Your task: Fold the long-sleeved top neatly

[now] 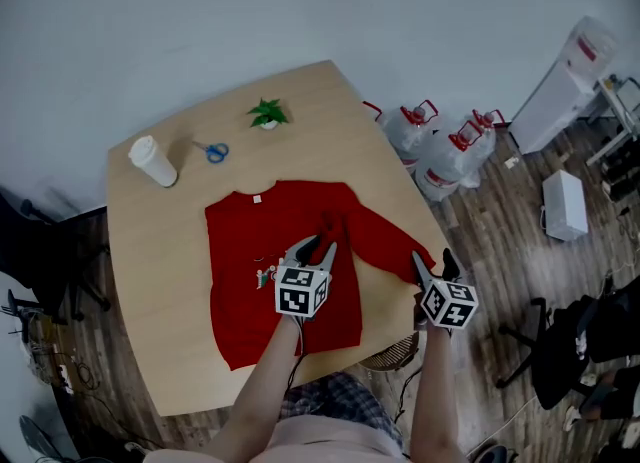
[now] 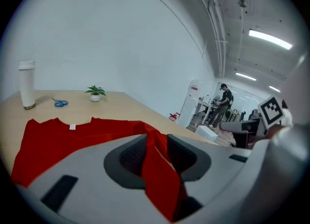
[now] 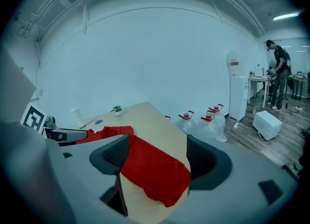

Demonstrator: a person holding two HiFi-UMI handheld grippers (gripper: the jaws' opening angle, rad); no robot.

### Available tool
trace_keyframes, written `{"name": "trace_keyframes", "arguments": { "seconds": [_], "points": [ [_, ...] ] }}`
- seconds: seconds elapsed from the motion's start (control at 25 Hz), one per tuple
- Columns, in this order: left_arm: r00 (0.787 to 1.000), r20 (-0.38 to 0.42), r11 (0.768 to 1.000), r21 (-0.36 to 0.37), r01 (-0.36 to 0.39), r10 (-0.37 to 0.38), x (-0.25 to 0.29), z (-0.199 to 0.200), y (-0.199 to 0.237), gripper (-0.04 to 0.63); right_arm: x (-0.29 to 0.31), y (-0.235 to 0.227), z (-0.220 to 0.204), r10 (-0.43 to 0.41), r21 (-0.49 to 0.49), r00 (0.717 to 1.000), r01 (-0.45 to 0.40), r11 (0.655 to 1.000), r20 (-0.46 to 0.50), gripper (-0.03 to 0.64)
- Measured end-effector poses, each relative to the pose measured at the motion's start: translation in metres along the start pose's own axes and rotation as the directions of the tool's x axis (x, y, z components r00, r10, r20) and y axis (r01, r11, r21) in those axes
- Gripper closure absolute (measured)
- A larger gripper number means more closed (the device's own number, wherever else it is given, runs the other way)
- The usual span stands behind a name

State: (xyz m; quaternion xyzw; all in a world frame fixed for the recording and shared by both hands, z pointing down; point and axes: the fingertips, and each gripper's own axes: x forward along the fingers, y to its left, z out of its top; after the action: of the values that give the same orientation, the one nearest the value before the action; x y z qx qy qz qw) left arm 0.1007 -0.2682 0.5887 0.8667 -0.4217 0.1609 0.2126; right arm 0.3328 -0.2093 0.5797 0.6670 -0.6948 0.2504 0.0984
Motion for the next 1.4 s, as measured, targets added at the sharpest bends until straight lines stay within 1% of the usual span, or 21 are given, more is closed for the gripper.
{"name": "trace_keyframes", "arguments": {
  "seconds": [0.12,0.28,0.4,0.52,0.68,0.8,0.96,1.08,1.2,1.4],
  "points": [
    [1.000,-0.002,1.000,-0.026,-0.012,0.012,-0.007,-0.007,-0.001,0.468,-0.009,-0.012,-0.010,-0.021,0.015,1.000,0.021,1.000,-0.008,0.262],
    [1.000,-0.012,0.999,-0.042,-0.011,0.011,-0.010,-0.018,-0.011,0.466,-0.021,-0.028,-0.028,-0.053,0.041,0.998,0.053,0.998,-0.024,0.265],
    [1.000,-0.023,0.999,-0.045,-0.010,0.009,-0.012,-0.026,-0.018,0.466,-0.027,-0.040,-0.049,-0.079,0.059,0.995,0.083,0.995,-0.056,0.281],
    [0.999,-0.036,0.999,-0.048,-0.014,0.012,-0.013,-0.033,-0.023,0.466,-0.028,-0.047,-0.068,-0.087,0.071,0.992,0.093,0.993,-0.093,0.292],
    [0.999,-0.053,0.999,-0.045,-0.007,0.005,-0.009,-0.042,-0.030,0.468,-0.021,-0.051,-0.082,-0.096,0.056,0.986,0.104,0.993,-0.133,0.321],
    [0.998,-0.061,0.999,-0.043,0.000,-0.002,-0.006,-0.047,-0.034,0.468,-0.011,-0.053,-0.090,-0.107,0.037,0.979,0.115,0.993,-0.175,0.344],
    [0.998,-0.066,0.999,-0.036,0.009,-0.011,-0.007,-0.048,-0.039,0.468,-0.002,-0.061,-0.098,-0.130,0.048,0.968,0.144,0.988,-0.213,0.391],
    [0.997,-0.072,1.000,-0.028,0.013,-0.015,-0.008,-0.050,-0.040,0.466,0.005,-0.062,-0.106,-0.137,0.043,0.955,0.154,0.987,-0.264,0.424],
    [0.997,-0.082,0.999,-0.032,0.012,-0.014,-0.009,-0.054,-0.039,0.468,0.010,-0.057,-0.119,-0.130,0.052,0.939,0.154,0.987,-0.318,0.438],
    [0.997,-0.082,0.999,-0.037,0.007,-0.010,-0.013,-0.055,-0.035,0.468,0.012,-0.053,-0.123,-0.149,0.025,0.929,0.167,0.986,-0.338,0.442]
  ]
}}
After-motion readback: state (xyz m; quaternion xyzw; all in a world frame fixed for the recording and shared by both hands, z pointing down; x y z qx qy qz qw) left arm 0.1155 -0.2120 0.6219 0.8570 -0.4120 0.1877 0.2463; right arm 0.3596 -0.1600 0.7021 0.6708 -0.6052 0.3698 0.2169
